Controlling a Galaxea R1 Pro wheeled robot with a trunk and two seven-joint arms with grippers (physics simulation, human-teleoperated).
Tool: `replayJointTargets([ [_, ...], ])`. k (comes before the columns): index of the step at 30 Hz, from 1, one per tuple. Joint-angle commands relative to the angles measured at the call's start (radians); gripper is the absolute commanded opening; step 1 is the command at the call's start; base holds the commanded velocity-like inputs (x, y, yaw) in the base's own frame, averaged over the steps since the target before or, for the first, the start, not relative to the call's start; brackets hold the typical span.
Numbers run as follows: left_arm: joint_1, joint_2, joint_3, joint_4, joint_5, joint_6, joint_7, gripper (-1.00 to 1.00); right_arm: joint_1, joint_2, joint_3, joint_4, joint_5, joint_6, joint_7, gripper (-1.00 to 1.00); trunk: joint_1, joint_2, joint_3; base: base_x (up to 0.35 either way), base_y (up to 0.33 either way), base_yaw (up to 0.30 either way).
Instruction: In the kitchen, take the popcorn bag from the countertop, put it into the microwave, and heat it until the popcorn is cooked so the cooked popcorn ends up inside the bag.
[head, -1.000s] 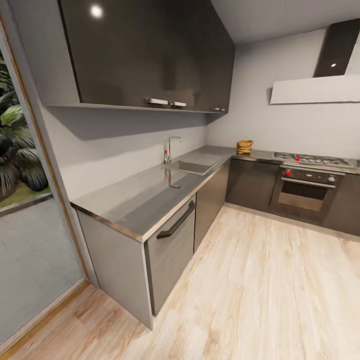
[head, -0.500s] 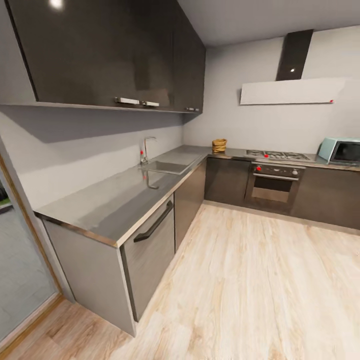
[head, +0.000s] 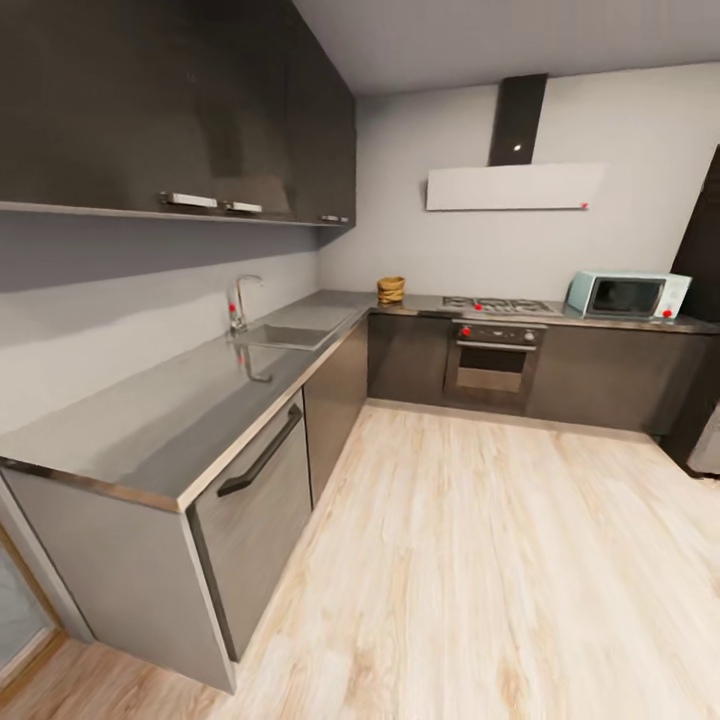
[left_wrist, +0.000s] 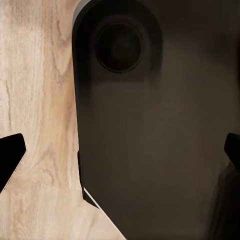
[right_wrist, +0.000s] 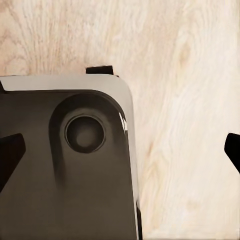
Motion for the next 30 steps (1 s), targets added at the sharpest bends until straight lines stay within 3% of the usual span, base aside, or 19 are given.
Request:
replayJointTargets([
  [1,0.001,0.000,0.000,-0.002,0.000,0.001,0.000,1.00,-0.001,0.000,-0.008,0.001,0.000,-0.004,0.000,1.00,0.000,0.000,-0.001,0.000,0.000,-0.298],
  [30,0.001,0.000,0.000,-0.002,0.000,0.001,0.000,1.00,-0.001,0.000,-0.008,0.002,0.000,-0.005,0.000,1.00,0.000,0.000,-0.001,0.000,0.000,-0.298],
])
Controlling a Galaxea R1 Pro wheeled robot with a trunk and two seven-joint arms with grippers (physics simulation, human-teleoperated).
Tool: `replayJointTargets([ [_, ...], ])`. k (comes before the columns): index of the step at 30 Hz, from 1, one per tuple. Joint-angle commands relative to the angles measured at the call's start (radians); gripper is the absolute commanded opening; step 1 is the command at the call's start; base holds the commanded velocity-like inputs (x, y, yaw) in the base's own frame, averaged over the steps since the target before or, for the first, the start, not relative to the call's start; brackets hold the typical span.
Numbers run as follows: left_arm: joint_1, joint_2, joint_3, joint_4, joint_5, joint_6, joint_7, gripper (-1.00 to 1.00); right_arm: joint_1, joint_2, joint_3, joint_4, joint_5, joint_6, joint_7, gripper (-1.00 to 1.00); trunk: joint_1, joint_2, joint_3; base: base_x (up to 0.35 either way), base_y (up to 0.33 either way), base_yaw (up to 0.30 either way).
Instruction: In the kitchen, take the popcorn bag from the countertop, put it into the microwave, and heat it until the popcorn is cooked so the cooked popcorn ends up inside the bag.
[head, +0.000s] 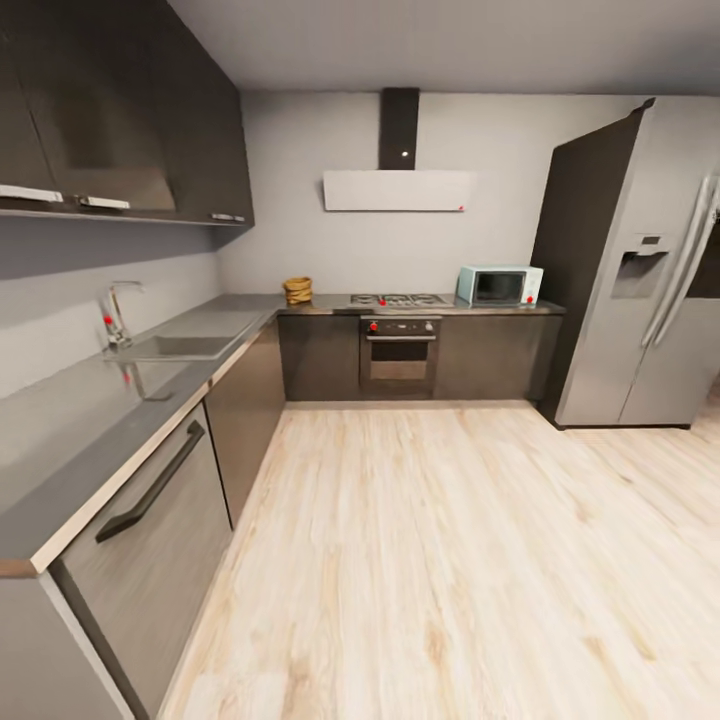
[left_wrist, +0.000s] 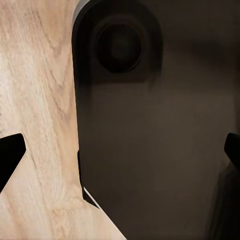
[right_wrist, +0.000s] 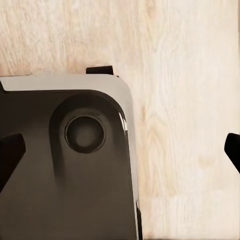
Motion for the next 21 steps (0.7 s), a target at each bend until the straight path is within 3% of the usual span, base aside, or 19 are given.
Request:
replayJointTargets([
  [1,0.000,0.000,0.000,-0.002,0.000,0.001,0.000,1.00,-0.001,0.000,-0.008,0.001,0.000,-0.004,0.000,1.00,0.000,0.000,-0.001,0.000,0.000,-0.298],
  [21,0.000,0.001,0.000,-0.001,0.000,0.001,0.000,1.00,-0.001,0.000,-0.008,0.001,0.000,-0.004,0.000,1.00,0.000,0.000,-0.001,0.024,0.000,-0.298],
])
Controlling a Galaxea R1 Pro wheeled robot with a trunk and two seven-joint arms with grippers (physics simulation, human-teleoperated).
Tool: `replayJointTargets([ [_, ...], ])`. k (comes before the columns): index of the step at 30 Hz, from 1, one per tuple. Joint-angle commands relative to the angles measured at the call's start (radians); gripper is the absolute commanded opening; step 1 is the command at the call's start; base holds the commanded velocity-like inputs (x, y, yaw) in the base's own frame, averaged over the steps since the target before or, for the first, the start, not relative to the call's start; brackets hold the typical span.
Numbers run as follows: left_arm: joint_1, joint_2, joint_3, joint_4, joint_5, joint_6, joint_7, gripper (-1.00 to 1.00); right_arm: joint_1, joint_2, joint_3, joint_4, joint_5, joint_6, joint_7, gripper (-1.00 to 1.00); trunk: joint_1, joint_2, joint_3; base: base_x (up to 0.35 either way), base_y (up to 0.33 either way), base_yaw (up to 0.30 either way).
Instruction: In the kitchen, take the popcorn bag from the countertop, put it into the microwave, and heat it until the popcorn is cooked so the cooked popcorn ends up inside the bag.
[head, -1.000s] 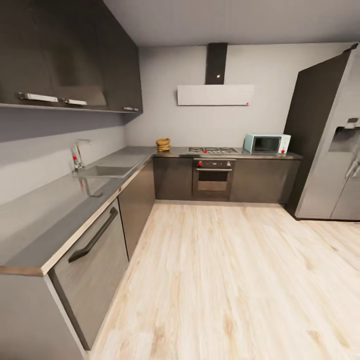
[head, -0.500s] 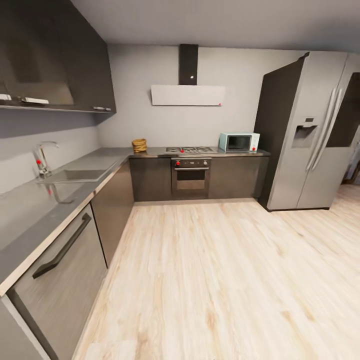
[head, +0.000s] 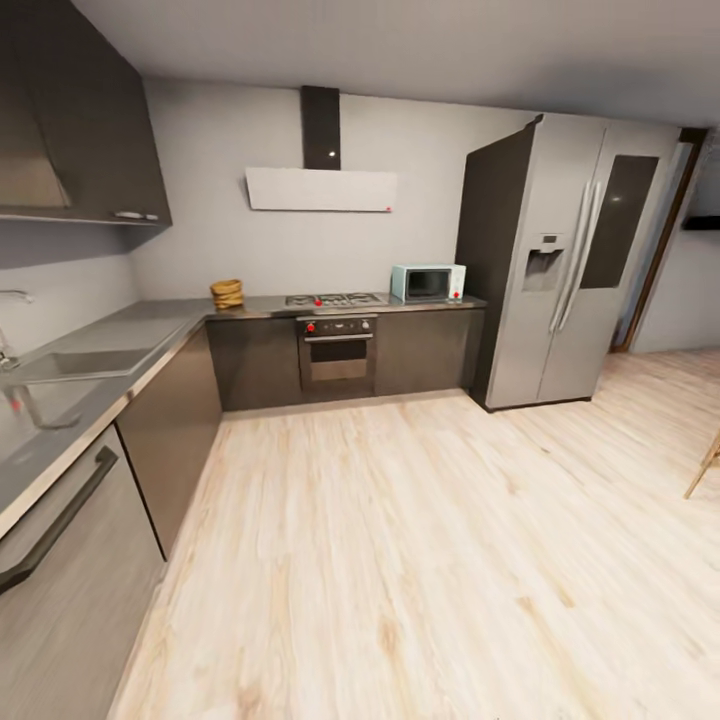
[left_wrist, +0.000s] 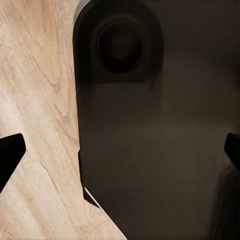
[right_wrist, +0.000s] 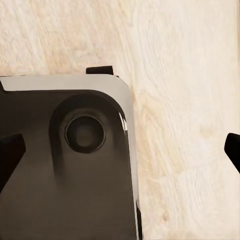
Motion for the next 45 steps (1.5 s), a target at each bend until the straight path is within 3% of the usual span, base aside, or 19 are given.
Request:
replayJointTargets([
  [1,0.001,0.000,0.000,-0.002,0.000,0.001,0.000,1.00,-0.001,0.000,-0.008,0.001,0.000,-0.004,0.000,1.00,0.000,0.000,-0.001,0.072,0.000,-0.298],
  [12,0.001,0.001,0.000,-0.002,0.000,-0.001,0.000,1.00,-0.001,0.000,-0.008,0.001,0.000,-0.004,0.000,1.00,0.000,0.000,-0.001,0.135,0.000,-0.298],
  [30,0.001,0.005,0.000,-0.002,0.000,-0.001,0.000,1.00,-0.001,0.000,-0.008,0.001,0.000,-0.003,0.000,1.00,0.000,0.000,-0.001,0.330,0.000,-0.292],
  [45,0.001,0.006,0.000,-0.002,0.000,0.001,0.000,1.00,-0.001,0.000,-0.008,0.001,0.000,-0.003,0.000,1.00,0.000,0.000,-0.001,0.339,0.000,-0.035],
])
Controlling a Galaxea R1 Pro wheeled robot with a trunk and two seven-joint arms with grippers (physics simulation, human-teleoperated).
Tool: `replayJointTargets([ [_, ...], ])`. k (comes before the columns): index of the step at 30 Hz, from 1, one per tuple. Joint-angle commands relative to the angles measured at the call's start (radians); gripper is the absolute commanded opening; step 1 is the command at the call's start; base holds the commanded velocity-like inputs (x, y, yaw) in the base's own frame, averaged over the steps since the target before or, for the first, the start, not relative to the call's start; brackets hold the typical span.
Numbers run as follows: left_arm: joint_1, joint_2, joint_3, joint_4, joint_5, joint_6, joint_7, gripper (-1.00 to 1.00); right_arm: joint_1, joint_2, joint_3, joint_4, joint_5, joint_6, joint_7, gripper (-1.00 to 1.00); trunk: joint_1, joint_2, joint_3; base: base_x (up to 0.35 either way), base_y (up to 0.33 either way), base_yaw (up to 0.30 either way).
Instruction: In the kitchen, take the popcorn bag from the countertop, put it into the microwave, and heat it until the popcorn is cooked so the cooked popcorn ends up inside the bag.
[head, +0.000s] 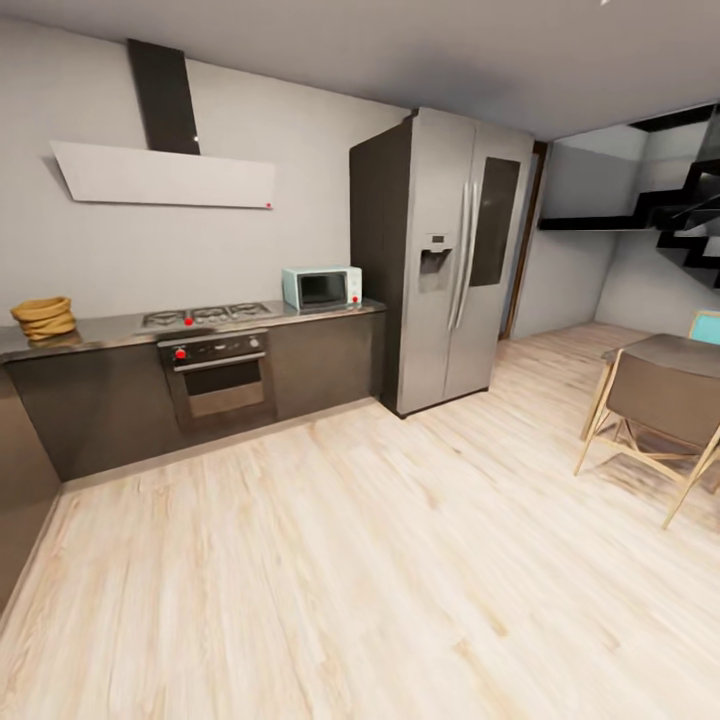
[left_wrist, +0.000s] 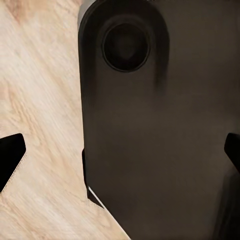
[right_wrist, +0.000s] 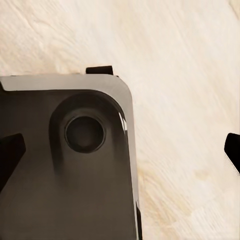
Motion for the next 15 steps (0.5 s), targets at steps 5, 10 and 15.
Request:
replayJointTargets([
  [5,0.001,0.000,0.000,-0.002,0.000,0.002,0.000,1.00,-0.001,0.000,-0.007,0.001,0.000,-0.004,0.000,1.00,0.001,0.000,-0.001,0.339,0.000,0.000],
  [10,0.000,0.000,0.000,-0.002,0.000,0.002,0.000,1.00,-0.001,0.000,-0.007,0.001,0.000,-0.004,0.000,1.00,0.001,0.000,-0.001,0.339,-0.049,0.004],
  [15,0.000,0.000,0.000,-0.002,0.000,0.002,0.000,1.00,-0.001,0.000,-0.007,0.001,0.000,-0.004,0.000,1.00,0.001,0.000,-0.001,0.339,-0.117,0.172],
])
